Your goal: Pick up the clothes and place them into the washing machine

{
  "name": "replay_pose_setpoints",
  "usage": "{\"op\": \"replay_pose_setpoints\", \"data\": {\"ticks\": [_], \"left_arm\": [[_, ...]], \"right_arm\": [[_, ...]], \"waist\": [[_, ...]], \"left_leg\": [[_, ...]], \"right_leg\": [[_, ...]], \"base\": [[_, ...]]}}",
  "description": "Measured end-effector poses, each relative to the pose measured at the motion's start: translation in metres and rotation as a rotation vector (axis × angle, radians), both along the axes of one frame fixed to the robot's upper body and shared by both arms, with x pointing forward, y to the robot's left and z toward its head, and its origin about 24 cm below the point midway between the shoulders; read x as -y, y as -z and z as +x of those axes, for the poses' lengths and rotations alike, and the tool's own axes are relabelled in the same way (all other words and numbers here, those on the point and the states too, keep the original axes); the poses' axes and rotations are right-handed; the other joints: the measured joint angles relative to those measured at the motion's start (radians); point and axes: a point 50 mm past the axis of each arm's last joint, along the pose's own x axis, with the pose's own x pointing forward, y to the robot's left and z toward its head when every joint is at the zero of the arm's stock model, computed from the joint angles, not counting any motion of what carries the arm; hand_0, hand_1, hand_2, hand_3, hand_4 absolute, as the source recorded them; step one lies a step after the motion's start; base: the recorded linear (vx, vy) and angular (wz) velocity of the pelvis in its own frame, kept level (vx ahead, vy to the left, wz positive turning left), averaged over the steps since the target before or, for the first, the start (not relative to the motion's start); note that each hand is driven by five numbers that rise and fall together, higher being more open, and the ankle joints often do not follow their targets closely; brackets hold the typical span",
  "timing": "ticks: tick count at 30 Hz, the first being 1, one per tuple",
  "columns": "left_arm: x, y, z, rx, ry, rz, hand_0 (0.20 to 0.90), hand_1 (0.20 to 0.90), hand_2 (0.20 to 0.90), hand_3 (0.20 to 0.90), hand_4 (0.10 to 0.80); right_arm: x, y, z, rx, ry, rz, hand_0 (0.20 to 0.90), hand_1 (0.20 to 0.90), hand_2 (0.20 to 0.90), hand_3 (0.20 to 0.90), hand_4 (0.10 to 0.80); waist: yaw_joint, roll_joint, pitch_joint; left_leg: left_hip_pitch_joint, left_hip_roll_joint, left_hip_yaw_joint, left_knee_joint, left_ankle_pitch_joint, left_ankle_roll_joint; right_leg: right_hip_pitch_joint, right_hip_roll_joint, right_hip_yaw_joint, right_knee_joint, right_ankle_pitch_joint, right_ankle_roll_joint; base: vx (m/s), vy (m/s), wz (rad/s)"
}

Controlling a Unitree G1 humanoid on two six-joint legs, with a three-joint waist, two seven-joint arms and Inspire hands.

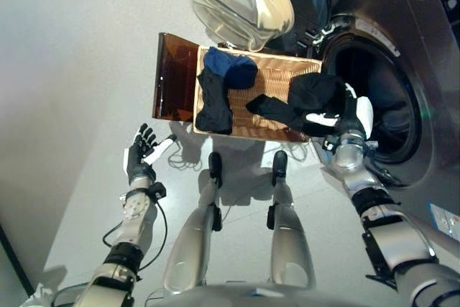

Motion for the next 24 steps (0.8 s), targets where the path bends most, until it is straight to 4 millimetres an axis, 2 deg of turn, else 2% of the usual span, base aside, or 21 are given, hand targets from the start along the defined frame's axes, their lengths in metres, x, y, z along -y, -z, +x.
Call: {"op": "replay_pose_setpoints", "data": {"ticks": [3, 10, 14, 19, 24], "left_arm": [[0.001, 0.000, 0.000, 0.000, 0.003, 0.005, 0.900, 0.900, 0.900, 0.900, 0.800], [0.002, -0.003, 0.001, 0.019, 0.014, 0.038, 0.900, 0.900, 0.900, 0.900, 0.800], [0.004, -0.007, 0.005, 0.034, 0.021, 0.037, 0.900, 0.900, 0.900, 0.900, 0.800], [0.004, -0.009, 0.008, 0.043, 0.023, 0.038, 0.900, 0.900, 0.900, 0.900, 0.800], [0.008, -0.010, 0.009, 0.045, 0.039, 0.040, 0.900, 0.900, 0.900, 0.900, 0.800]], "right_arm": [[-0.003, 0.003, -0.001, -0.046, -0.035, -0.120, 0.900, 0.900, 0.900, 0.900, 0.800], [-0.011, 0.001, 0.005, -0.142, -0.150, -0.592, 0.900, 0.900, 0.900, 0.900, 0.800], [-0.008, -0.003, 0.012, -0.201, -0.127, -0.766, 0.900, 0.900, 0.900, 0.900, 0.800], [-0.007, -0.010, 0.018, -0.228, -0.104, -0.912, 0.900, 0.900, 0.900, 0.900, 0.800], [-0.007, -0.010, 0.022, -0.271, -0.063, -0.964, 0.900, 0.900, 0.900, 0.900, 0.800]], "waist": [[0.000, 0.000, 0.000], [0.006, 0.000, 0.000], [0.026, 0.001, 0.000], [0.051, 0.001, -0.001], [0.062, 0.001, -0.001]], "left_leg": [[0.000, 0.000, 0.000, 0.000, 0.000, 0.000], [0.000, 0.000, 0.001, 0.000, 0.000, 0.000], [-0.001, 0.001, 0.002, 0.000, 0.000, 0.000], [-0.014, 0.000, 0.002, 0.000, 0.001, -0.002], [-0.019, 0.000, -0.004, 0.000, 0.003, -0.003]], "right_leg": [[0.000, 0.000, 0.000, 0.000, 0.000, 0.000], [0.000, 0.000, 0.000, 0.000, 0.000, 0.000], [-0.003, 0.000, 0.000, 0.000, 0.000, 0.000], [-0.016, -0.001, 0.000, 0.000, 0.000, 0.000], [-0.019, 0.000, -0.006, 0.000, 0.001, -0.001]], "base": [[0.000, 0.000, 0.00], [-0.002, 0.000, 0.00], [0.000, 0.000, 0.00], [0.000, 0.000, 0.00], [-0.005, 0.008, 0.04]]}}
